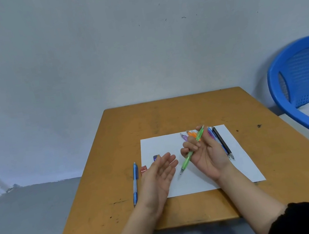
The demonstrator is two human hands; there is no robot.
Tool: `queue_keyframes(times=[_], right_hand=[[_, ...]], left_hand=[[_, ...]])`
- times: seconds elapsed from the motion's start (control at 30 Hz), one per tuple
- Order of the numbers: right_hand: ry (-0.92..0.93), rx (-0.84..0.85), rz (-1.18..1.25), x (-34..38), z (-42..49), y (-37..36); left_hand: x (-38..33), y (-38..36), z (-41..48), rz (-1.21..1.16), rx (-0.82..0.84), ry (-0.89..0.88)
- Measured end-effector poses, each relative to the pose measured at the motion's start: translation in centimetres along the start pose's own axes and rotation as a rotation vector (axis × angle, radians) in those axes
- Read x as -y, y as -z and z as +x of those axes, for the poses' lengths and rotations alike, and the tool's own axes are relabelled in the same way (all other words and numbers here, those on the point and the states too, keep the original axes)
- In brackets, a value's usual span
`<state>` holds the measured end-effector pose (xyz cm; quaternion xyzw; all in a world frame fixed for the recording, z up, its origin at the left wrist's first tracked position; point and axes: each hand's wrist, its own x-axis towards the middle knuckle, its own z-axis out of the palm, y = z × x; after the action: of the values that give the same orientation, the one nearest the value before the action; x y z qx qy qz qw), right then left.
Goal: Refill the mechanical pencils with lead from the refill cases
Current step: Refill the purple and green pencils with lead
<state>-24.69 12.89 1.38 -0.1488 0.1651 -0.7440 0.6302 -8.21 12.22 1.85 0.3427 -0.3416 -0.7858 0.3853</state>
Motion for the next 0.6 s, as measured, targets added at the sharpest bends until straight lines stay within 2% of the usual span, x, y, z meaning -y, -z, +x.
queue_keyframes(times=[0.13, 0.27, 0.4, 0.6], right_hand=[[-0.011, 0.018, 0.096, 0.4, 0.2, 0.8], [0.002, -0.014, 0.160, 0.6, 0.3, 1.0], [0.007, -0.029, 0.151, 0.7, 0.2, 0.9], [-0.006, -0.021, 0.080, 0.6, 0.2, 0.9]], left_hand=[[-0.4, 0.6, 0.1, -0.162, 0.102, 0.218], [-0.2, 1.8, 0.0, -0.249, 0.264, 0.335], [-0.6, 2.2, -0.3, -0.321, 0.386, 0.358], [0.0, 2.3, 0.0, -0.269, 0.420, 0.375]])
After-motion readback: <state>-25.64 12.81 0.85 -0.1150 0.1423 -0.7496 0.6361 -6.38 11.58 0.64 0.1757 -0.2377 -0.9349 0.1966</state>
